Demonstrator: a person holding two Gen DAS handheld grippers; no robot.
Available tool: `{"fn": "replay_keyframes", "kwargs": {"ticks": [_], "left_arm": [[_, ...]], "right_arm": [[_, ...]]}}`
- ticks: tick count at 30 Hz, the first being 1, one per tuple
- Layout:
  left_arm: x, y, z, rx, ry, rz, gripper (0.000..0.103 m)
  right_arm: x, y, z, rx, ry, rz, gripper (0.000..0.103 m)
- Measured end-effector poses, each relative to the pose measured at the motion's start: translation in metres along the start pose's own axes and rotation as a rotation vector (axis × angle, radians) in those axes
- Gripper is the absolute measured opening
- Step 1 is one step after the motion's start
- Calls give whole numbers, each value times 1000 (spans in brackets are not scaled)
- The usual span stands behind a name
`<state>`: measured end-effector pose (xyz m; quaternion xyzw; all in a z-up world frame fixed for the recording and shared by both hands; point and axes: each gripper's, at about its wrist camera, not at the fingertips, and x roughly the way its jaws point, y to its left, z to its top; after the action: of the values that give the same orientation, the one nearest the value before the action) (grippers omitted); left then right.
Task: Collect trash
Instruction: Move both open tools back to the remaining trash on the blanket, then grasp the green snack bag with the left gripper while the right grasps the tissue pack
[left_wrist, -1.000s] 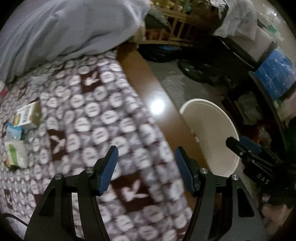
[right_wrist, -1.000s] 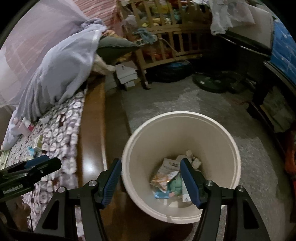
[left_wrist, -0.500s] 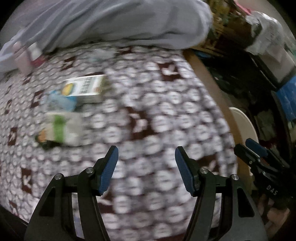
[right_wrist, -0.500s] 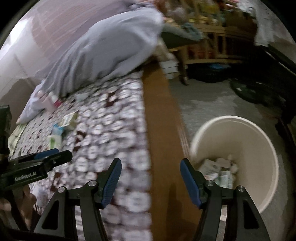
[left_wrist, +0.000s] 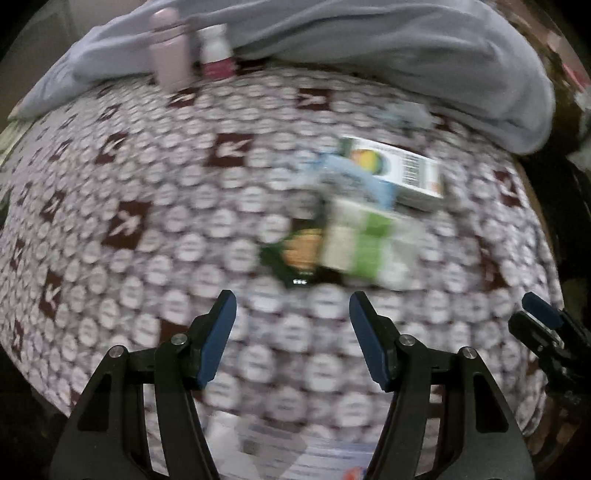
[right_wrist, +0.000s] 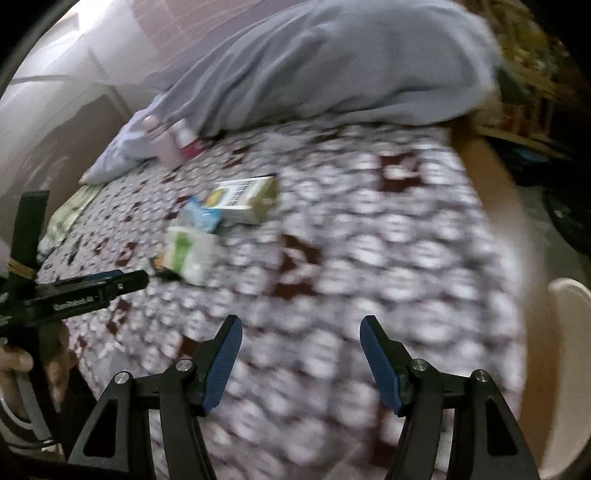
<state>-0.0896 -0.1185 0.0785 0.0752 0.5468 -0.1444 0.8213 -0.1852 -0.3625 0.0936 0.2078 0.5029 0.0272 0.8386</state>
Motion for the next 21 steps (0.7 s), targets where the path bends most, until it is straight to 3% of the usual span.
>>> {"fn": "replay_keyframes", "kwargs": {"ticks": [3,6,15,18,21], "left_arm": [[2,22,3,-29,-3,12,62],[7,32,7,-22,-4,9,62],[40,28,26,112,46,-63,62],[42,28,26,131,45,-78,62],[44,26,27,148,51,-113,62]], "right_arm": [[26,25,13,-31,18,56,64],[51,47,25,-66,41,55,64],[92,60,55,-71,41,86,63],[102,56,57,-45,64,162,26],[98,60,54,-86,53,145,16]]}}
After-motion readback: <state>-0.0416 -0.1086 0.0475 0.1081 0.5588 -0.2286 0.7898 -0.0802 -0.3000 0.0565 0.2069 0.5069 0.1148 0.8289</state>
